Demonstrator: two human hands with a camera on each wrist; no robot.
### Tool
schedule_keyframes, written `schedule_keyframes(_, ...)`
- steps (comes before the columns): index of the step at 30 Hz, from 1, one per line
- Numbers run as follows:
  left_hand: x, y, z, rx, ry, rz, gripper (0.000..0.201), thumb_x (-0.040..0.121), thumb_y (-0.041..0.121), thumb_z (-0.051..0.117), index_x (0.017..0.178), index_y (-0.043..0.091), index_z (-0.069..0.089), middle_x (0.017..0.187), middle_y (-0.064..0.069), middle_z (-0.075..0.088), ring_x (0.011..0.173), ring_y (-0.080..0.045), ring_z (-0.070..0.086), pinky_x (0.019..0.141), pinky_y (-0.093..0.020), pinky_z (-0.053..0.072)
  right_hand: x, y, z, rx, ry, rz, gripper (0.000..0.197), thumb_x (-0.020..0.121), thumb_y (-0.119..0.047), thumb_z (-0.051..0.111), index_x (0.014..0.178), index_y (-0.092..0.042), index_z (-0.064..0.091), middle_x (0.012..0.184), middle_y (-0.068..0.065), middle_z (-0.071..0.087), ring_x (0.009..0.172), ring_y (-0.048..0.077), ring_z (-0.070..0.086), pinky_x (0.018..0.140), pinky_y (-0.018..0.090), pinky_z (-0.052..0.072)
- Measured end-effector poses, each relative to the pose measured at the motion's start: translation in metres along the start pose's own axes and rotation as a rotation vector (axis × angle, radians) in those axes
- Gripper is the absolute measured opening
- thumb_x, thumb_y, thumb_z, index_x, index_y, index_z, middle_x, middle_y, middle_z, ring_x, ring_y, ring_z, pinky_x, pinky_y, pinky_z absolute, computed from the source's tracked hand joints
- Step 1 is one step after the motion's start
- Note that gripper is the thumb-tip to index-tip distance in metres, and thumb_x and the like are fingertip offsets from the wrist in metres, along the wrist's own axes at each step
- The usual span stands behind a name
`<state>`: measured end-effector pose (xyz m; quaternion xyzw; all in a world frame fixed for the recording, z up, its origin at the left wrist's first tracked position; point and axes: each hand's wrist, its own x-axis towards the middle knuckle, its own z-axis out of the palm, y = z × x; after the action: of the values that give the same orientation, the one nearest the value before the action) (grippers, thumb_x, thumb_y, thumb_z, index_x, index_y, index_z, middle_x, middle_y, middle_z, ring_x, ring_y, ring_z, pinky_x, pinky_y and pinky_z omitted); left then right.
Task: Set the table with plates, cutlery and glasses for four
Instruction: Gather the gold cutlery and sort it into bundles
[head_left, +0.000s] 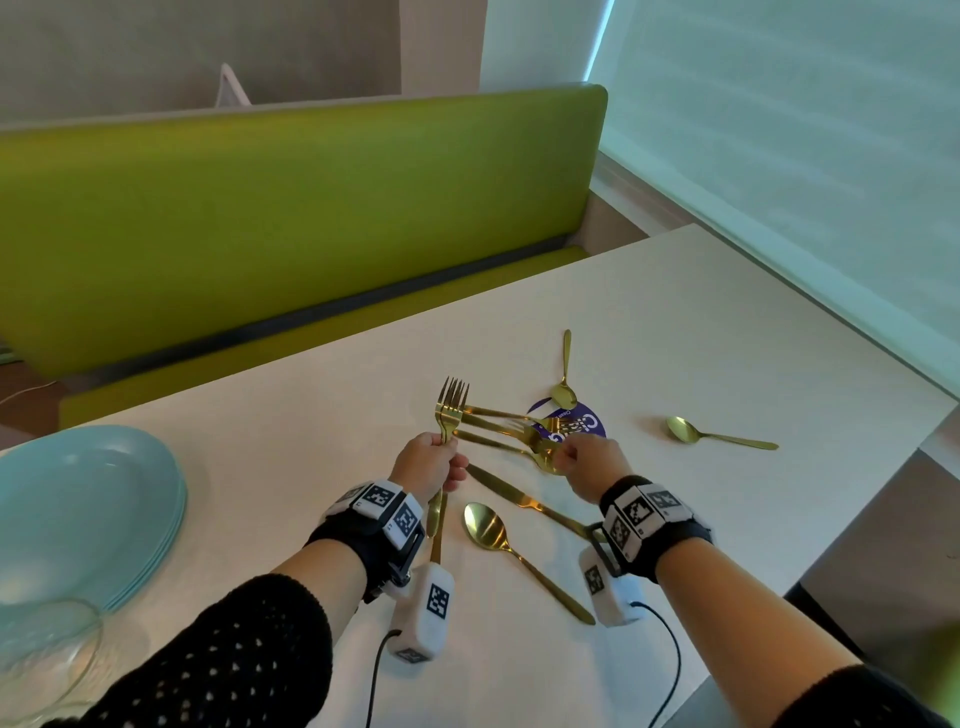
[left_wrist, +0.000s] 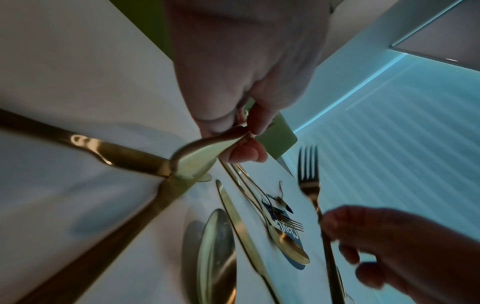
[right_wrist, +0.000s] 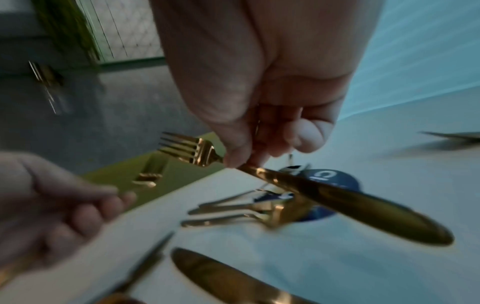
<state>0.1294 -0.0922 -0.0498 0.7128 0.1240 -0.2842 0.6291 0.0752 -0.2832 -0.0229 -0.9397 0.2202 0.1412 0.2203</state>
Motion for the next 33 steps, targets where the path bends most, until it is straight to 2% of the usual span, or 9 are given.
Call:
schedule_keyframes(3,-0.002,0.004,0.001,-0.078,-0.035,0.0,0.016,0.099,0.012,0.043,0.109,0.003,0.052,0.081,-0.008,0.06,0.065,-0.016,0.059,0.059,-0.025,0.05,0.002,-0.029,-0.002,0.277,-0.057,-0.027,0.014,0.094,-0.023,0.052,0.087,-0.016,0.061,0.078,-0.004,0.059,0.072,0.012,0.052,0.065,0.023,0.042)
schedule_keyframes(7,-0.005,0.007,0.003,-0.128,-0.072,0.012,0.01,0.099,0.011,0.043,0.102,0.005,0.051,0.088,-0.009,0.061,0.071,-0.019,0.063,0.065,-0.029,0.054,0.002,-0.056,0.01,0.724,-0.257,0.085,0.012,0.093,-0.022,0.057,0.084,-0.016,0.061,0.079,0.0,0.062,0.055,0.009,0.047,0.051,0.02,0.042)
schedule_keyframes(12,-0.007,0.009,-0.001,-0.172,-0.11,0.002,0.013,0.098,0.008,0.042,0.1,0.004,0.054,0.085,-0.013,0.063,0.071,-0.025,0.063,0.067,-0.037,0.056,0.005,-0.072,0.03,0.881,-0.397,0.109,0.018,0.094,-0.019,0.054,0.079,-0.013,0.062,0.069,0.005,0.059,0.046,0.008,0.045,0.041,0.017,0.034)
schedule_keyframes(14,-0.009,0.01,-0.002,-0.199,-0.12,-0.007,0.015,0.099,0.01,0.04,0.098,0.005,0.054,0.081,-0.014,0.061,0.069,-0.025,0.063,0.064,-0.035,0.056,0.008,-0.074,0.036,0.868,-0.397,0.131,0.019,0.094,-0.02,0.054,0.077,-0.014,0.062,0.068,0.005,0.058,0.048,0.011,0.045,0.042,0.018,0.033)
schedule_keyframes(21,-0.01,0.012,-0.005,-0.192,-0.139,-0.02,0.019,0.101,0.009,0.033,0.102,0.003,0.05,0.085,-0.017,0.061,0.075,-0.029,0.061,0.082,-0.043,0.054,0.01,-0.081,0.042,0.856,-0.336,0.137,0.02,0.091,-0.017,0.059,0.071,-0.014,0.061,0.06,0.001,0.059,0.042,0.01,0.045,0.038,0.019,0.033)
schedule_keyframes(24,-0.01,0.013,-0.005,-0.137,-0.132,-0.023,0.021,0.102,0.013,0.031,0.097,0.007,0.05,0.078,-0.011,0.06,0.061,-0.022,0.058,0.061,-0.032,0.054,0.011,-0.084,0.038,0.879,-0.318,0.15,0.018,0.09,-0.016,0.06,0.073,-0.012,0.061,0.063,0.002,0.06,0.036,0.008,0.044,0.037,0.019,0.032)
schedule_keyframes(26,-0.007,0.012,-0.006,-0.099,-0.126,-0.032,0.023,0.102,0.014,0.029,0.093,0.009,0.049,0.076,-0.01,0.057,0.054,-0.018,0.053,0.048,-0.025,0.045,0.013,-0.085,0.034,0.822,-0.314,0.12,0.018,0.089,-0.017,0.062,0.072,-0.013,0.061,0.067,0.002,0.061,0.036,0.007,0.045,0.036,0.018,0.034)
schedule_keyframes(31,-0.001,0.015,-0.017,-0.093,-0.061,-0.061,0.025,0.102,0.012,0.028,0.09,0.008,0.05,0.066,-0.005,0.047,0.049,-0.011,0.037,0.036,-0.017,0.028,0.044,-0.073,0.012,0.385,-0.123,-0.004,0.022,0.084,-0.036,0.065,0.071,-0.02,0.059,0.078,-0.001,0.062,0.07,0.013,0.054,0.06,0.022,0.046)
schedule_keyframes(33,0.001,0.016,-0.024,-0.094,-0.037,-0.073,0.025,0.102,0.013,0.029,0.09,0.009,0.051,0.065,-0.004,0.046,0.05,-0.011,0.038,0.037,-0.017,0.03,0.06,-0.062,0.001,0.224,-0.042,0.023,0.019,0.089,-0.032,0.06,0.087,-0.015,0.067,0.091,0.001,0.064,0.081,0.014,0.056,0.069,0.022,0.048)
